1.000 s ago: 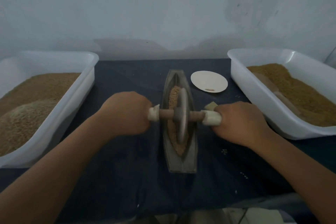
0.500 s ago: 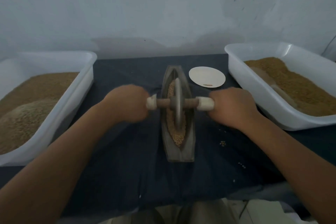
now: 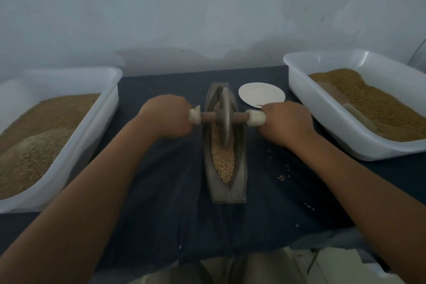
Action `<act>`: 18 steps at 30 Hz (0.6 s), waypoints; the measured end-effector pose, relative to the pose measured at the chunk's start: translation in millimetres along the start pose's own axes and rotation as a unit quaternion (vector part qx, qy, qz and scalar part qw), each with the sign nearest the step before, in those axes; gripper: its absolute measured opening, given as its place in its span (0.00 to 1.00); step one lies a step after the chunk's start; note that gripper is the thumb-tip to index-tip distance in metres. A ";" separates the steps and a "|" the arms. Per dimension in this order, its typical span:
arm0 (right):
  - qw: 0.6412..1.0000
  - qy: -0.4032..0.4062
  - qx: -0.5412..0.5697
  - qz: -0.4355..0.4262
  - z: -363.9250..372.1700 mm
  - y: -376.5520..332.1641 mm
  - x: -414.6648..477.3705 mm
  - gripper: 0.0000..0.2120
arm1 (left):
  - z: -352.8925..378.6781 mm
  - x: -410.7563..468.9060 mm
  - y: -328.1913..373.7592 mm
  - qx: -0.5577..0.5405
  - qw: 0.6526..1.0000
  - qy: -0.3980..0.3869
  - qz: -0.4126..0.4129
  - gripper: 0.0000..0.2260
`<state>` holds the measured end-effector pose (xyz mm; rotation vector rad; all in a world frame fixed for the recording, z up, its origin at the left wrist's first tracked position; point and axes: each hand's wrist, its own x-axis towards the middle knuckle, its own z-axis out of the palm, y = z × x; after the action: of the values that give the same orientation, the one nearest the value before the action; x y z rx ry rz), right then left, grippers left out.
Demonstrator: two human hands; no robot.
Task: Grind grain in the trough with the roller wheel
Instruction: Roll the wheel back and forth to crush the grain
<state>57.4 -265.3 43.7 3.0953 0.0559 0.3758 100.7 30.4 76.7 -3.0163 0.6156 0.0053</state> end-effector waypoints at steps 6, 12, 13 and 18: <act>0.991 0.079 0.009 -0.105 -11.4 6.3 -65.3 0.15 | 21.7 -50.0 -12.4 -0.039 0.996 -0.037 0.068 0.13; 0.996 0.086 -0.017 -0.034 -10.4 -11.9 26.0 0.18 | 19.8 28.7 -15.6 -0.015 0.999 0.036 -0.035 0.16; 0.996 0.080 -0.015 -0.033 -14.0 -14.4 32.0 0.18 | 18.1 34.4 -15.6 -0.024 0.998 0.034 -0.044 0.18; 0.997 0.032 -0.028 -0.057 -19.7 -5.8 -11.1 0.15 | 22.6 -10.3 -12.9 -0.024 1.000 -0.006 0.017 0.12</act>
<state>41.7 -259.5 60.0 3.0075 0.2198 0.4644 96.4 47.8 55.1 -3.0490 0.6742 0.0400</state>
